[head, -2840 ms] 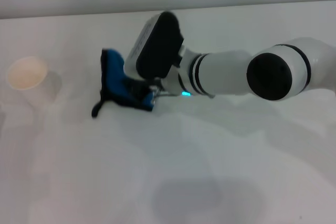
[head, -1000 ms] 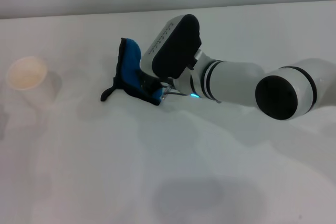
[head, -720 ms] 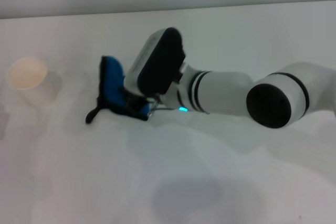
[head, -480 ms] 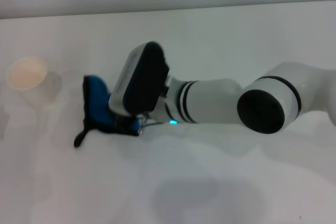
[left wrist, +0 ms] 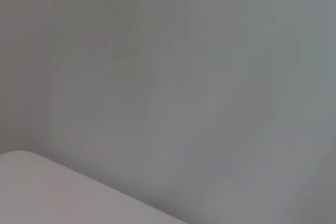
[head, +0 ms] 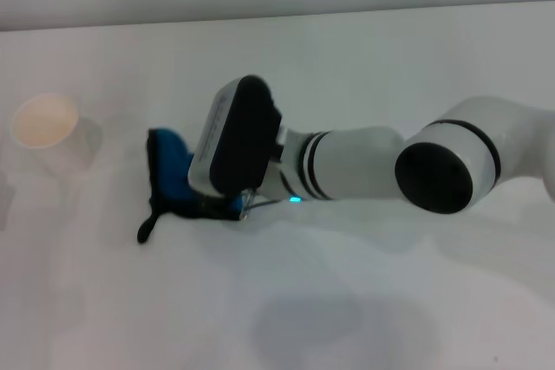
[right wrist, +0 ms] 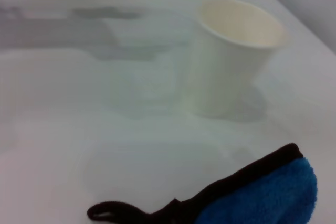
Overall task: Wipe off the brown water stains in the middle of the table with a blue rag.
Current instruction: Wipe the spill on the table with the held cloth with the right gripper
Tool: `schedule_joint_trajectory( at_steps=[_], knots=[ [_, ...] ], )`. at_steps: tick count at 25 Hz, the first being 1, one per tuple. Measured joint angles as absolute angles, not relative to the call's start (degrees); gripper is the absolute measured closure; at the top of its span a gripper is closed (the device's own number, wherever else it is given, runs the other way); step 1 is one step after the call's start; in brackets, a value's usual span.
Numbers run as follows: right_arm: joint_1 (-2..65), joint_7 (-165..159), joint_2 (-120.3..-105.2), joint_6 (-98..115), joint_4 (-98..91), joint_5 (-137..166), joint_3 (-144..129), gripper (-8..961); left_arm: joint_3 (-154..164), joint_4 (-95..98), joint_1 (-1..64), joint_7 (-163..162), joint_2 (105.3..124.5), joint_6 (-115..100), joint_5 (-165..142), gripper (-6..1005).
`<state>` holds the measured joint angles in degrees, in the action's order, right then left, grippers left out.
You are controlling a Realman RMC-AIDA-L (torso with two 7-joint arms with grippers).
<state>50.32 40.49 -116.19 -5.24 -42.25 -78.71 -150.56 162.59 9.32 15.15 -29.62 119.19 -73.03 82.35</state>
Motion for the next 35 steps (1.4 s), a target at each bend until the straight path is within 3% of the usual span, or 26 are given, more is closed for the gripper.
schedule_joint_trajectory(
  at_steps=[20,30,35],
  knots=[
    [52.6,40.8,-116.16,-6.2,-25.6,-78.2,-136.9,862,162.2,9.3,15.2,-29.6,119.09,-73.1,82.4,124],
    [53.2,40.8,-114.97,-9.3,-17.8,-78.1,-126.5,861,162.2,9.3,15.2,-29.6,119.00,-73.3,82.6,123],
    [53.3,40.6,-113.60,-14.4,-16.7,-75.8,-120.0,861,162.2,8.9,15.1,-29.8,119.00,-73.6,82.6,123]
  ],
)
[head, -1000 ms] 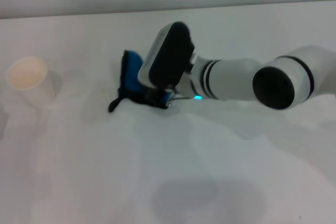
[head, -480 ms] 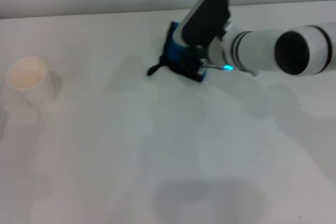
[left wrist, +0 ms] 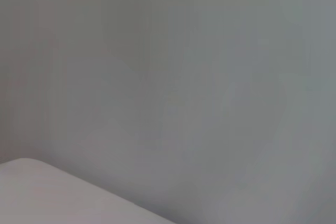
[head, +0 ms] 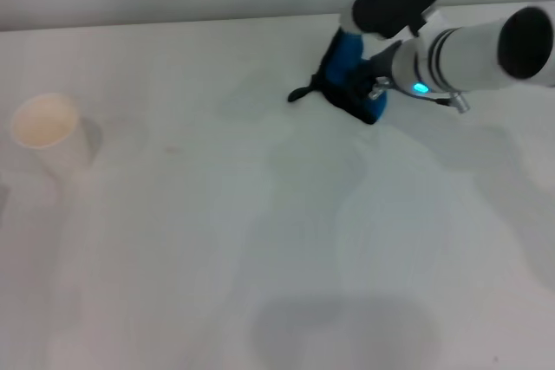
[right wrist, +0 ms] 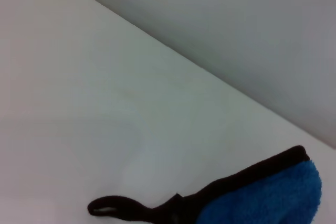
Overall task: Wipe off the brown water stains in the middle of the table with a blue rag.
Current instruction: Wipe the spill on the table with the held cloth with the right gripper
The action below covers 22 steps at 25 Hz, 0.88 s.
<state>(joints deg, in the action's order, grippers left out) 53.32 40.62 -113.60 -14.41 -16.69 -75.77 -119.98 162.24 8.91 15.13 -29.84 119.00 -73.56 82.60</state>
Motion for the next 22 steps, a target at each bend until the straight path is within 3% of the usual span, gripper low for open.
schedule_joint_trajectory(
  at_steps=[5,10,13,17,22],
  knots=[
    [52.1,40.6,-111.97,-22.3,-18.3,-67.8,-109.2,861,162.2,7.9,15.1,-33.7,118.88,-73.9,82.7,124],
    [47.8,40.5,-111.27,-32.3,-27.1,-56.1,-96.1,862,162.2,7.2,15.1,-34.4,118.88,-73.9,82.7,124],
    [43.6,39.4,-112.21,-38.6,-35.5,-46.9,-86.7,862,162.2,7.2,15.1,-34.7,118.89,-73.9,82.6,124],
    [39.4,34.3,-114.91,-46.8,-46.9,-31.1,-79.7,862,162.2,7.2,15.2,-34.8,118.91,-73.9,82.6,123],
    [38.4,30.9,-115.46,-54.3,-50.9,-26.0,-79.2,862,162.2,7.2,15.5,-34.8,118.91,-73.8,82.5,123]
  ],
)
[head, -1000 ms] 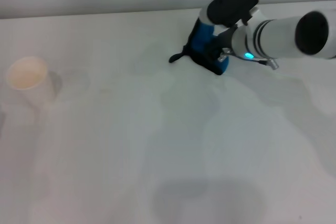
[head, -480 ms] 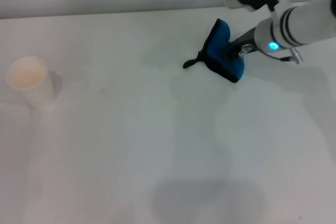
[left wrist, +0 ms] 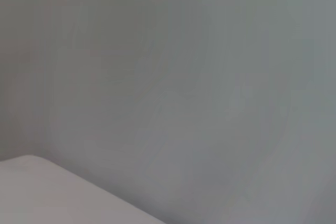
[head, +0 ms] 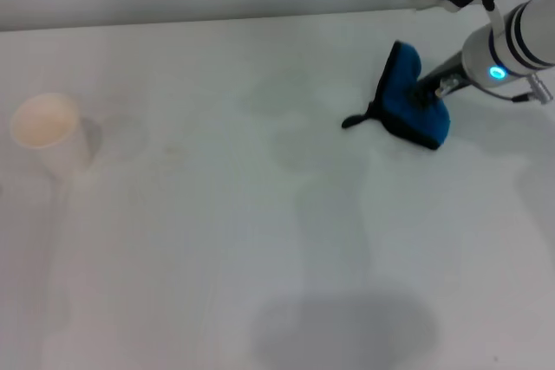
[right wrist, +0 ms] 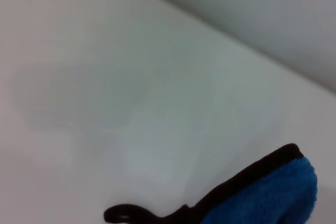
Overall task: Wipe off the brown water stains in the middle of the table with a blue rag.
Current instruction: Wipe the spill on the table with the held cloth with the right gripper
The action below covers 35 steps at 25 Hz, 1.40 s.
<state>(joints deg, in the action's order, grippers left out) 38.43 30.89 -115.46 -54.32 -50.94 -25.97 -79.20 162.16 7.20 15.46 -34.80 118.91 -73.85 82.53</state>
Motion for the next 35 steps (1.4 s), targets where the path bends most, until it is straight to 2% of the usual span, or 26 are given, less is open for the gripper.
schedule_joint_trajectory(
  at_steps=[16,35],
  knots=[
    [37.8,13.3,-115.92,-58.8,-52.1,-28.3,-82.4,843,162.2,7.3,15.6,-34.8,119.01,-73.8,82.4,124],
    [36.2,12.0,-115.78,-57.9,-51.8,-33.3,-83.1,810,162.2,7.2,15.3,-34.8,118.86,-73.8,82.5,124]
  ],
)
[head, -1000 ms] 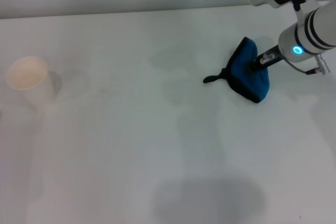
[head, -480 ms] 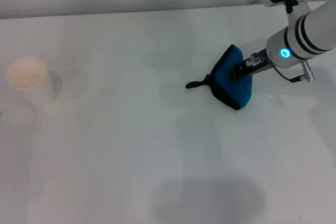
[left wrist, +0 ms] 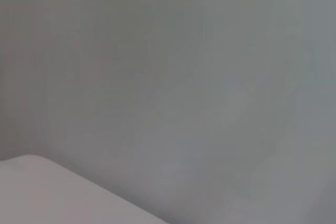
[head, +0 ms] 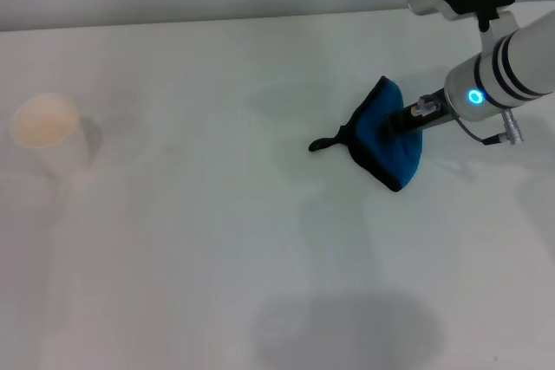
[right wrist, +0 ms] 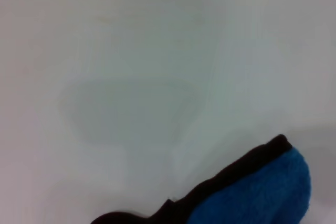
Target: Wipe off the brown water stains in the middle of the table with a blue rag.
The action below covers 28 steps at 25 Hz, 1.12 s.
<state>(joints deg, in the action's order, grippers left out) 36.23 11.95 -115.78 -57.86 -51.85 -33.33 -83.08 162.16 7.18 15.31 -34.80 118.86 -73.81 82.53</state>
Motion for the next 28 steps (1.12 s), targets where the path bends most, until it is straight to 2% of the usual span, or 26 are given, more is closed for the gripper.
schedule_joint_trajectory(
  at_steps=[1,9,14,28],
  knots=[
    [36.1,12.0,-115.82,-57.9,-52.0,-33.6,-83.2,808,162.2,7.2,15.3,-34.8,118.83,-73.8,82.5,124],
    [36.0,14.7,-115.84,-57.8,-52.5,-38.6,-85.2,576,162.2,7.0,15.5,-34.8,118.82,-73.8,82.5,123],
    [36.5,16.1,-115.84,-57.8,-52.5,-40.8,-86.8,500,162.2,6.9,15.2,-34.8,118.82,-73.8,82.4,123],
    [32.7,17.0,-115.24,-57.0,-57.3,-40.8,-83.4,500,162.6,6.5,14.7,-35.7,118.83,-73.8,82.3,123]
  ],
)
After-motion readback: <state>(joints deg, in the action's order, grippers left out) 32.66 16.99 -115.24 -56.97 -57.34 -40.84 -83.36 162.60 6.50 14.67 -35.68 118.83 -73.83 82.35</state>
